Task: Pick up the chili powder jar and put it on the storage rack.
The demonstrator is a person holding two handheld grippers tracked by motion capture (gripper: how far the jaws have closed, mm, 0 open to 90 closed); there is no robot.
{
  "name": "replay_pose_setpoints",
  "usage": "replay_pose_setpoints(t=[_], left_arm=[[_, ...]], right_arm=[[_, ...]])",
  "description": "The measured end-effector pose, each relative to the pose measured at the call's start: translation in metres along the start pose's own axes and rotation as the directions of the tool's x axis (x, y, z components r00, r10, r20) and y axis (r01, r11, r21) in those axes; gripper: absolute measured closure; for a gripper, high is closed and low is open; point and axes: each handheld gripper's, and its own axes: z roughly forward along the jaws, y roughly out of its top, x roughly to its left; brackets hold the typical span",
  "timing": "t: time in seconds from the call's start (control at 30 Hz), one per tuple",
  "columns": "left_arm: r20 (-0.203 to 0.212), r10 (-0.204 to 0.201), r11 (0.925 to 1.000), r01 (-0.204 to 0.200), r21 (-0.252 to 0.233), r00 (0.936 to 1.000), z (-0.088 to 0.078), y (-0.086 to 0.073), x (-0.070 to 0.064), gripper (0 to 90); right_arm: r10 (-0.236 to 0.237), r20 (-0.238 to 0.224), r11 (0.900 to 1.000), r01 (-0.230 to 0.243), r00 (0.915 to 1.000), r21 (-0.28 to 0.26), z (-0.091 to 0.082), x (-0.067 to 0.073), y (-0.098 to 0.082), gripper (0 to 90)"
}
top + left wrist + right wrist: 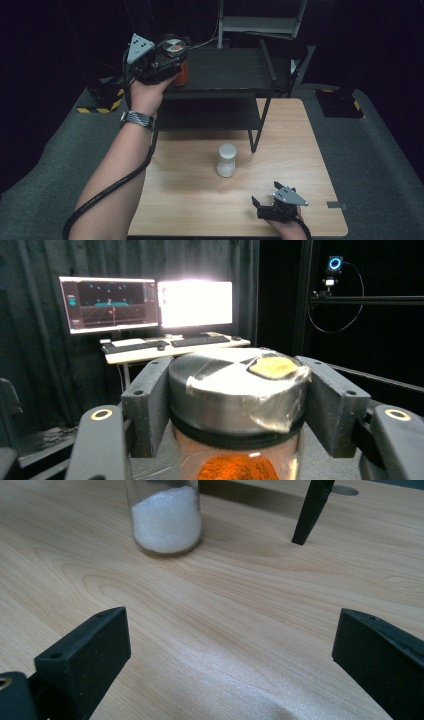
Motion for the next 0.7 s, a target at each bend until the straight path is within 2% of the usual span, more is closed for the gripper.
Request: replay_pose_setpoints(t=[0.1, 0.37, 0.57, 0.6, 0.7], left_arm=[[0.005, -0.001, 1.0, 0.001, -0.006, 1.0, -0.001, 0.001, 0.0, 32.0], [0.002, 0.001, 1.0, -0.001, -0.001, 1.0, -0.002, 0.005, -0.002, 34.5], [0.001, 0.007, 0.9999, -0.007, 0.014, 1.0, -0.004, 0.007, -0.003, 20.4], [-0.001, 0.015, 0.9997, -0.015, 0.017, 0.9999, -0.005, 0.008, -0.004, 20.4], [-0.002, -0.001, 0.9999, 0.002, 0.017, 1.0, -0.011, 0.007, -0.005, 10.4]], right_arm=[[-0.003, 0.001, 1.0, 0.003, 1.0, 0.0, 0.0, 0.001, 0.0, 1.9], [-0.002, 0.002, 1.0, 0.002, 1.0, -0.001, 0.0, 0.001, 0.0, 1.9], [-0.001, -0.001, 1.0, 0.001, 1.0, -0.001, 0.0, 0.0, 0.0, 1.9], [-0.001, -0.001, 1.0, 0.001, 1.0, -0.001, 0.0, 0.0, 0.0, 1.9], [-0.002, -0.002, 1.0, 0.002, 1.0, -0.001, 0.0, 0.0, 0.0, 2.0]])
